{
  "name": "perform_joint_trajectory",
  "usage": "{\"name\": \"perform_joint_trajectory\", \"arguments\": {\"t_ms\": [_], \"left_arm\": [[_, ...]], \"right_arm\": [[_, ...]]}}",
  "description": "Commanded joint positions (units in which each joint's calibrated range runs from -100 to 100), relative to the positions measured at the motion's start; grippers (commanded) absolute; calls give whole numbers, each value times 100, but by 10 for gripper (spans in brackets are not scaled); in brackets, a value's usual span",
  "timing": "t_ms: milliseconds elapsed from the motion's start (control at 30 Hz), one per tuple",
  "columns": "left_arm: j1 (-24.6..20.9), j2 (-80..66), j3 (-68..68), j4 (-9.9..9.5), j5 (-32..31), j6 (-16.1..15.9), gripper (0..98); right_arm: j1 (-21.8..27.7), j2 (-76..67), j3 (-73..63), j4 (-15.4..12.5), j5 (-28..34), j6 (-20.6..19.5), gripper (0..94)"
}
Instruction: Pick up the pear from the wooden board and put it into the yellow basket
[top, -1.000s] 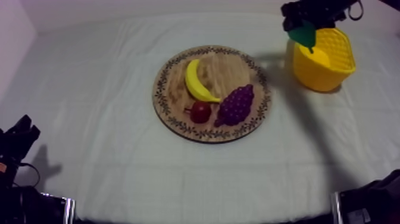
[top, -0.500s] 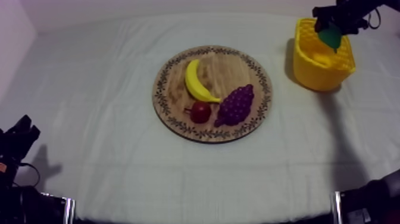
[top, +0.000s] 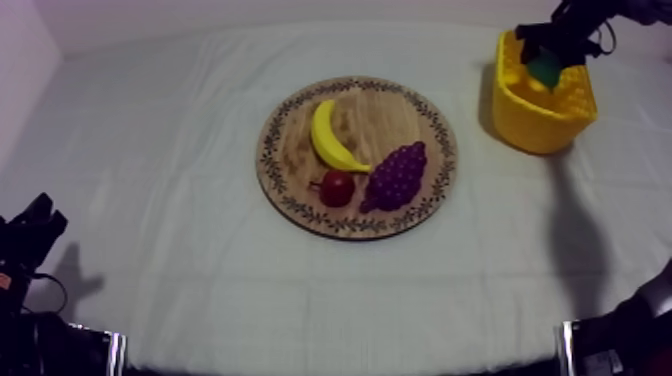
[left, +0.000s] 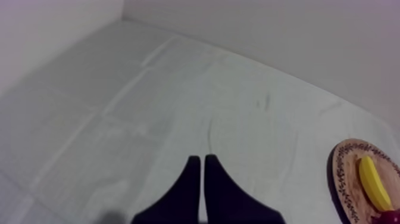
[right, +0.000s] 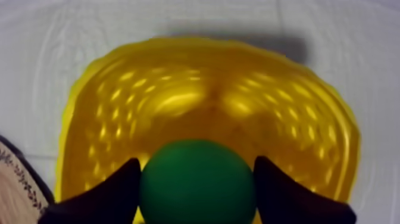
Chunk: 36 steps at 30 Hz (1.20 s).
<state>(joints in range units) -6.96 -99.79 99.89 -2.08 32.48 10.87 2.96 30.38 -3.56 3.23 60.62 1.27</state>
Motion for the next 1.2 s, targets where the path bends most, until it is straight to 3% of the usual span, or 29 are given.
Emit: {"name": "perform_joint_trajectory", "arguments": {"t_ms": [0,133,433,633,767,867,933,1033,1167], "left_arm": [[-3,-4,0,0,2,0,1],[-3,-4,0,0,2,0,1],[-3,-4,0,0,2,0,1],[-3,-4,0,0,2,0,1],[-3,-4,0,0,2,0,1],[-3,-4,0,0,2,0,1],[-3,-4,0,0,2,0,1],[-3,-4,0,0,2,0,1],[-3,-4,0,0,2,0,1]], "right_arm": [[15,367,-345,25,56,-22,553],[60,724,-692,22,112,5,563],[152,905,-881,33,-23,64,702],[162,584,-629,13,-203,73,679],[146,72,-81,-31,-489,122,559],[136,-434,456,-27,-703,37,228],[153,-803,848,-78,-832,32,116],[210,-1405,1484,-223,-1058,133,45],[256,-2255,2361,-339,-1292,248,17]]}}
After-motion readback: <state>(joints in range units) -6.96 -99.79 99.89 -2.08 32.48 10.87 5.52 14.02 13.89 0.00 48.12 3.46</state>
